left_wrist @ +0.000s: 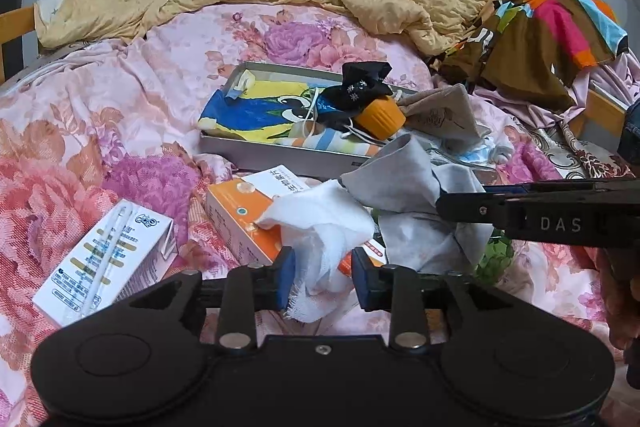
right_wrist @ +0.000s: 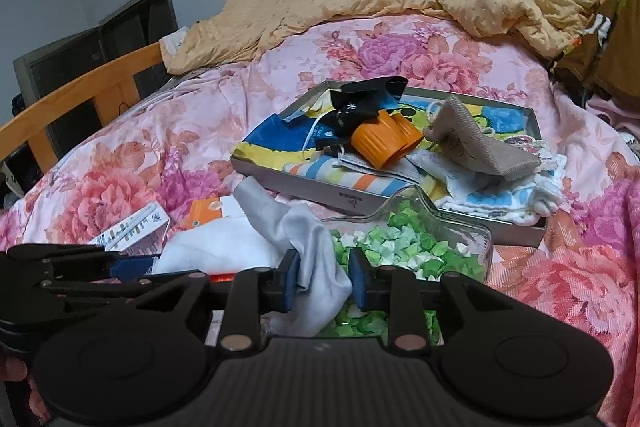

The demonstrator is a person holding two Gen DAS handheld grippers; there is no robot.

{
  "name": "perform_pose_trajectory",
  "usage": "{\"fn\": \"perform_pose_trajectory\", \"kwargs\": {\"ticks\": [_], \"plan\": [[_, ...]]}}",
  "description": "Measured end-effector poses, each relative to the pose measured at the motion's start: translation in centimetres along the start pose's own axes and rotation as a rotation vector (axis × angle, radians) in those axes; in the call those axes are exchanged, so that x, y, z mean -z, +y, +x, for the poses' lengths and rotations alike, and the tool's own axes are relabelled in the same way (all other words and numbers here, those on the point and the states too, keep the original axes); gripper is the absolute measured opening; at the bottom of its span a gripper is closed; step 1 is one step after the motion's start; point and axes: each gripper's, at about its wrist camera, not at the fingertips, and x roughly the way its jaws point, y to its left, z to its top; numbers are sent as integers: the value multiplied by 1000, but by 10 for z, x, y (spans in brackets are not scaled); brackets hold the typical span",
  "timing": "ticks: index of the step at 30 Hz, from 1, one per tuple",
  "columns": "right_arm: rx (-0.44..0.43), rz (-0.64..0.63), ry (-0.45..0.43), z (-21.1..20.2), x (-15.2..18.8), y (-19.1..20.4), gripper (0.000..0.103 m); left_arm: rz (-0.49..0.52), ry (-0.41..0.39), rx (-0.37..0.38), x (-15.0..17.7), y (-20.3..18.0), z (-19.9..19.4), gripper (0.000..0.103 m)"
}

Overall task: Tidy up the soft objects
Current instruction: 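Lift and carry the white and grey cloths over the tray with both tools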

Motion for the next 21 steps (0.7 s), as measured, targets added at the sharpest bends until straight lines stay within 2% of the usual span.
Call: {"fn": "perform_pose_trajectory", "kwargs": {"ticks": [3, 6, 8, 12, 13, 15, 18, 21], "plan": [[2, -24, -2, 1, 1, 4, 36, -3, -4, -1, 0, -1, 1, 40], [0, -49, 0, 1, 2, 8, 37, -18, -10, -3, -1, -1, 3, 40], [3, -78, 2, 1, 3, 12, 37, -27, -11, -18, -2, -1, 4, 39], [3, -124, 7, 1, 6, 18, 36, -47, 0, -46, -6, 0, 7, 27], [2, -132, 9, 1, 6, 19, 34, -50, 1, -51, -7, -1, 6, 25], [-3, -141, 16, 1, 6, 20, 24, -54, 8, -51, -7, -2, 6, 16], [-17, -127, 21, 0, 6, 18, 17, -48, 11, -50, -7, -9, 2, 11], [-33, -119, 20, -6, 4, 14, 14, -49, 1, -46, -7, -19, -4, 10]]}}
